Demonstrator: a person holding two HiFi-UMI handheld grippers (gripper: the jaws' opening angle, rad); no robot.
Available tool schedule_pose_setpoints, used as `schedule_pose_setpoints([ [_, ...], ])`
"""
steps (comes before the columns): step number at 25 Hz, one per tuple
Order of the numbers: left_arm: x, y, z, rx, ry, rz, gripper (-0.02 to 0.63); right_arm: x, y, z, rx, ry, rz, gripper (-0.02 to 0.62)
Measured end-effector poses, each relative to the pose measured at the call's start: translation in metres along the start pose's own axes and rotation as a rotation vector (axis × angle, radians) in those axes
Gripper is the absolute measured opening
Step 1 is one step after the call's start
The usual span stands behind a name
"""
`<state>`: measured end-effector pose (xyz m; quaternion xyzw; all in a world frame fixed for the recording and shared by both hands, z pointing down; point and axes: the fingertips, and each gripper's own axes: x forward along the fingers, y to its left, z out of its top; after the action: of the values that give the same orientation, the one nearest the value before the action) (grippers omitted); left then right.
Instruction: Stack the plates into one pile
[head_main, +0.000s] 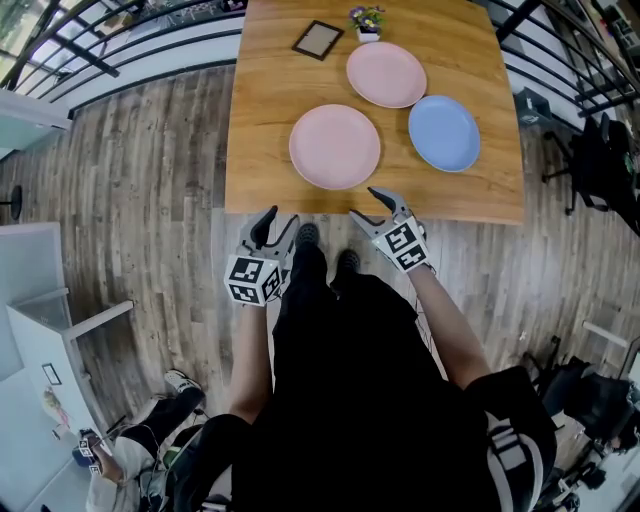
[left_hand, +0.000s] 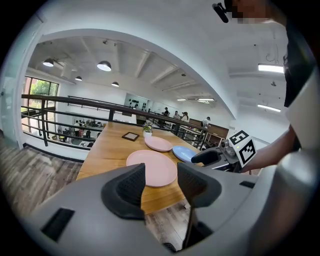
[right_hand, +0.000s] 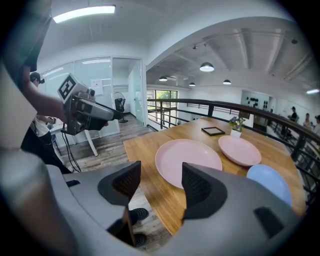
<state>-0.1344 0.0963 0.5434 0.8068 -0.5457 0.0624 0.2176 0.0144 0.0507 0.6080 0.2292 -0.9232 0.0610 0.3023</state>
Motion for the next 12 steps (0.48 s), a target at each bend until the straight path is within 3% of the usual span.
schedule_pose_setpoints([
  [12,0.017,0.018,-0.011,-0.025,0.040,-0.049,0.215,0.042,0.002,0.002,-0.019,0.053,0.020,0.265],
])
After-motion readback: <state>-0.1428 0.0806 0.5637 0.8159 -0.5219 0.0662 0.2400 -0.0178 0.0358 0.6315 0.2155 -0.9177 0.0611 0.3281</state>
